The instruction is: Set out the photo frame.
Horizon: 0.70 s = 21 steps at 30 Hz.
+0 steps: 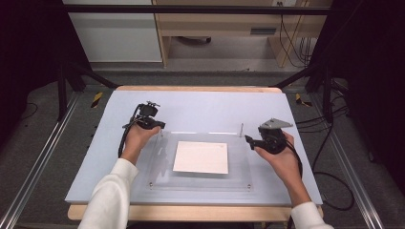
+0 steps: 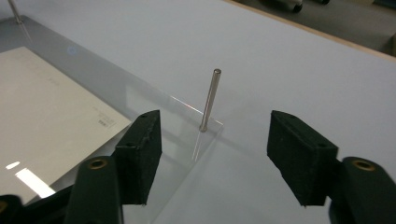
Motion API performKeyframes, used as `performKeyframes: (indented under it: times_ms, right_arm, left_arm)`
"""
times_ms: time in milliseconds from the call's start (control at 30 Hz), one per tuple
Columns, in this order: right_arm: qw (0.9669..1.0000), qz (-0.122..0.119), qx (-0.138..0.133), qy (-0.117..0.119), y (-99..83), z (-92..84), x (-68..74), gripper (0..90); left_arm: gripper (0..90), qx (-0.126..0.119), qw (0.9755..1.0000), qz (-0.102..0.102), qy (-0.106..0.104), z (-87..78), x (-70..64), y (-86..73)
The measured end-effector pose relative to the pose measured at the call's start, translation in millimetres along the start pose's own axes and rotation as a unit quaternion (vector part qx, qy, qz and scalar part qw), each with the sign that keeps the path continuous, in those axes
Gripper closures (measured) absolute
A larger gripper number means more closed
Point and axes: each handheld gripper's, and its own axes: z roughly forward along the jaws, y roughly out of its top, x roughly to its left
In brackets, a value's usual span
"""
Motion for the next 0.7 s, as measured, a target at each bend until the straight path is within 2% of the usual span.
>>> performKeyframes:
  times_ms: [67, 133, 233, 300, 333, 400, 467, 633, 667, 700]
  right_arm:
    - [0.9999, -0.004, -0.007, -0.006, -9.5, -11.9, 5.4, 25.1]
    - [0.9999, -0.006, -0.010, -0.001, -17.3, -21.8, 9.1, 18.9]
    - [0.9999, -0.007, -0.013, -0.001, -25.7, -37.5, 14.7, 15.9]
    - [0.9999, -0.001, -0.005, 0.012, -31.9, -47.9, 17.1, 19.3]
    - [0.9996, -0.009, -0.008, 0.024, -37.5, -53.5, 18.4, 15.6]
    - [0.9992, -0.002, -0.010, 0.039, -49.3, -63.4, 21.6, 15.3]
    - [0.9994, -0.013, -0.013, 0.030, -64.0, -73.3, 29.5, 14.3]
    - [0.9991, -0.028, -0.017, 0.026, -76.0, -84.8, 38.5, 14.8]
    - [0.9986, -0.043, -0.018, 0.025, -79.9, -89.1, 42.5, 15.4]
    - [0.9986, -0.043, -0.018, 0.025, -79.9, -89.1, 42.5, 15.4]
  left_arm:
    - [84.6, 0.001, 1.0000, -0.001, -0.001, -0.1, 0.6, 0.1]
    - [84.6, 0.001, 1.0000, -0.001, 0.001, 0.1, 0.3, 0.1]
    - [84.6, 0.003, 1.0000, -0.002, 0.002, 0.0, -0.5, 0.1]
    - [84.6, 0.003, 1.0000, -0.002, 0.004, -0.1, -1.1, -0.1]
    - [84.6, 0.004, 1.0000, -0.003, 0.006, -0.1, -1.6, 0.1]
    - [84.5, 0.005, 0.9999, -0.005, 0.008, 0.0, -2.1, 0.3]
    - [84.5, 0.005, 0.9999, -0.006, 0.009, 0.1, -2.3, 0.4]
    - [84.5, 0.006, 0.9999, -0.007, 0.012, 0.3, -2.3, 0.4]
    - [84.5, 0.005, 0.9999, -0.009, 0.012, 0.5, -3.0, 0.5]
    - [84.5, 0.005, 0.9999, -0.008, 0.013, 0.6, -3.0, 0.4]
